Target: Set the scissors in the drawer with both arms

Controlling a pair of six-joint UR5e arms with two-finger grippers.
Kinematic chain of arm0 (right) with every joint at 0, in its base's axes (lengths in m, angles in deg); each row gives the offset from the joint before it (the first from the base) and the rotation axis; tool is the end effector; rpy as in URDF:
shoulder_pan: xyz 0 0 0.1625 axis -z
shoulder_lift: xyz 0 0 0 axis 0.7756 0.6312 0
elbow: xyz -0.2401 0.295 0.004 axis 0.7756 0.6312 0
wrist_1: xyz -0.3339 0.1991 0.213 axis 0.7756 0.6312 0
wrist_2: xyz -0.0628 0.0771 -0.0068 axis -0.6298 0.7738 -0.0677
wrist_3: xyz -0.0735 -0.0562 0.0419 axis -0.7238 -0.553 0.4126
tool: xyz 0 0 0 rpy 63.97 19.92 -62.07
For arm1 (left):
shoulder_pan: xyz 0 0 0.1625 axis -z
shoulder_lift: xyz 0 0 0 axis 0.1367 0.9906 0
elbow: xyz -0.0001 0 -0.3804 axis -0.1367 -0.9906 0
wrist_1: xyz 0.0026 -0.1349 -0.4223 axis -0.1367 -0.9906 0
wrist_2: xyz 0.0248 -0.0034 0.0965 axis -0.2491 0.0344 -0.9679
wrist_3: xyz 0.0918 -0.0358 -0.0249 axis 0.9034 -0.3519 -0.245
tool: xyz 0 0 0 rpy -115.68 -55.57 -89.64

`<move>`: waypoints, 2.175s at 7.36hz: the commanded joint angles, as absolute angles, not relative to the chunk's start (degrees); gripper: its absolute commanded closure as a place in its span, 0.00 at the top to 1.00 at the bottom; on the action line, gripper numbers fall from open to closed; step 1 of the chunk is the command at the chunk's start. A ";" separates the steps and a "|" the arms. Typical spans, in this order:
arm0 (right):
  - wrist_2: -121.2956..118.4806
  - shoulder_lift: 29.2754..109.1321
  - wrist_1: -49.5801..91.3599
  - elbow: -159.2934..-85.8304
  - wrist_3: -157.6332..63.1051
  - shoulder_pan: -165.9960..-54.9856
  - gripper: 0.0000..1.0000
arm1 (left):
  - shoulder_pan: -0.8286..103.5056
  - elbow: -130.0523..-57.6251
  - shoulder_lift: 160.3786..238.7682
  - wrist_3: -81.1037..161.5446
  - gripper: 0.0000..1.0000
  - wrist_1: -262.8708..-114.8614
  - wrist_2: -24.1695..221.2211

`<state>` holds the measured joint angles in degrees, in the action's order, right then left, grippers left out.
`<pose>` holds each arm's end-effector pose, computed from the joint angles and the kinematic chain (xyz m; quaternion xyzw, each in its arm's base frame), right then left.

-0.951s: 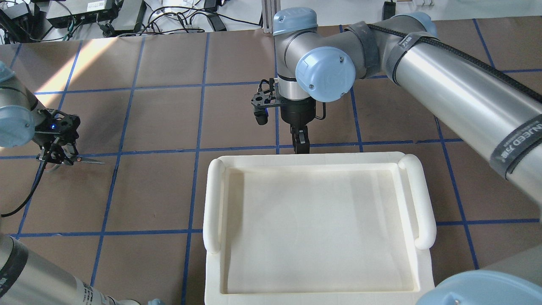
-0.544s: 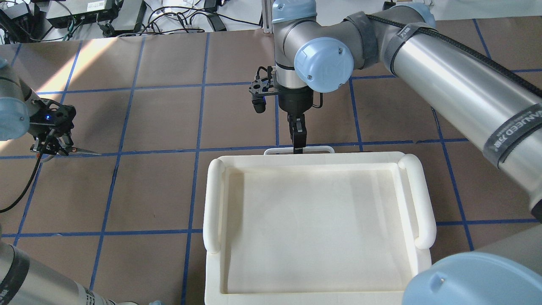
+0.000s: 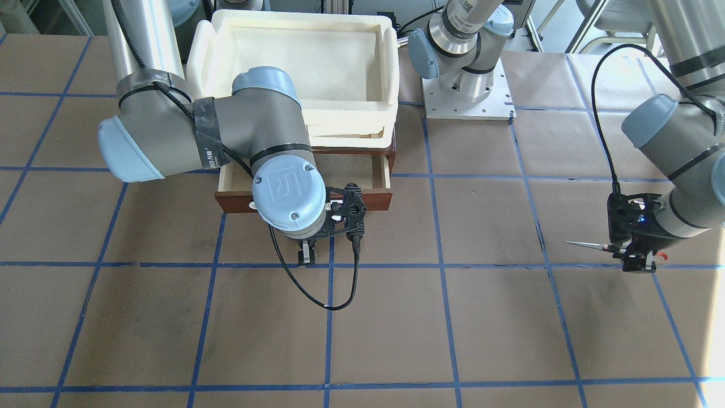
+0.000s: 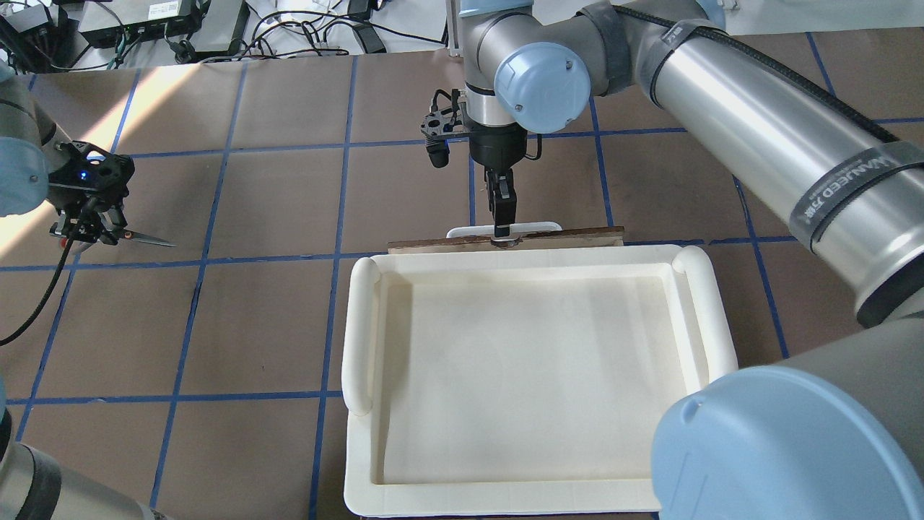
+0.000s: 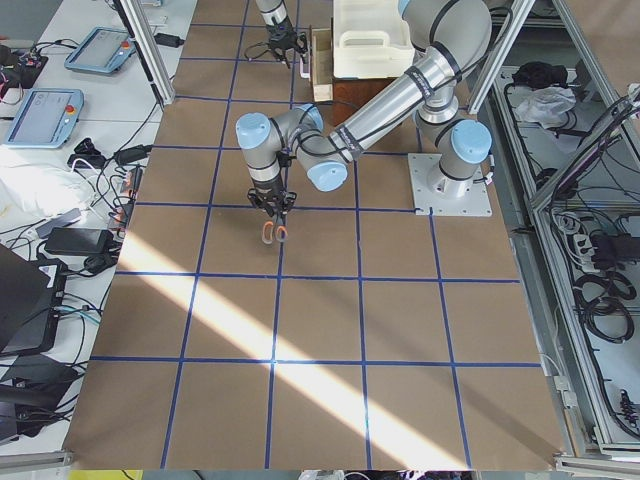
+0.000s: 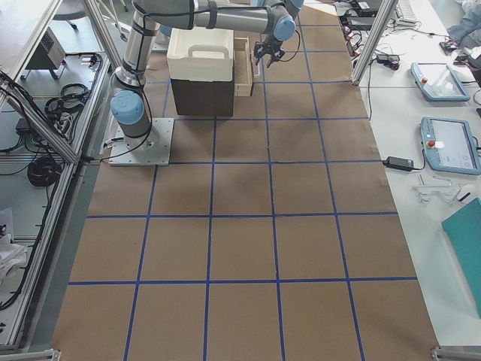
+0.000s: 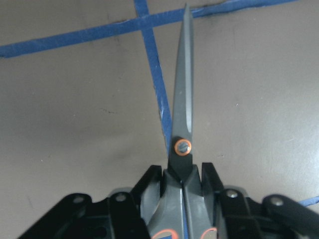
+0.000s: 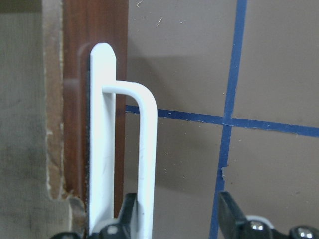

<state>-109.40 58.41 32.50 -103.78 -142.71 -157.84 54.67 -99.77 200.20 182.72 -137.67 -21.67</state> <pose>0.3318 -0.5994 0.2527 -0.7298 0.6666 0.1024 0.1122 0.1737 -0.5899 0.2225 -0.7663 -0.6377 -0.0778 0.0026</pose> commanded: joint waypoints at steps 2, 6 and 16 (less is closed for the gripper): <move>-110.29 56.70 37.02 -102.69 -143.04 -157.21 0.62 | 57.70 -98.14 197.30 179.16 0.00 -144.37 -20.83; -110.39 55.03 42.13 -102.26 -143.04 -156.86 0.66 | 64.19 -95.95 193.26 169.33 0.00 -152.11 -16.98; -110.12 60.98 42.67 -100.49 -141.55 -155.80 1.00 | 94.77 -94.71 190.97 123.81 0.00 -154.68 -9.84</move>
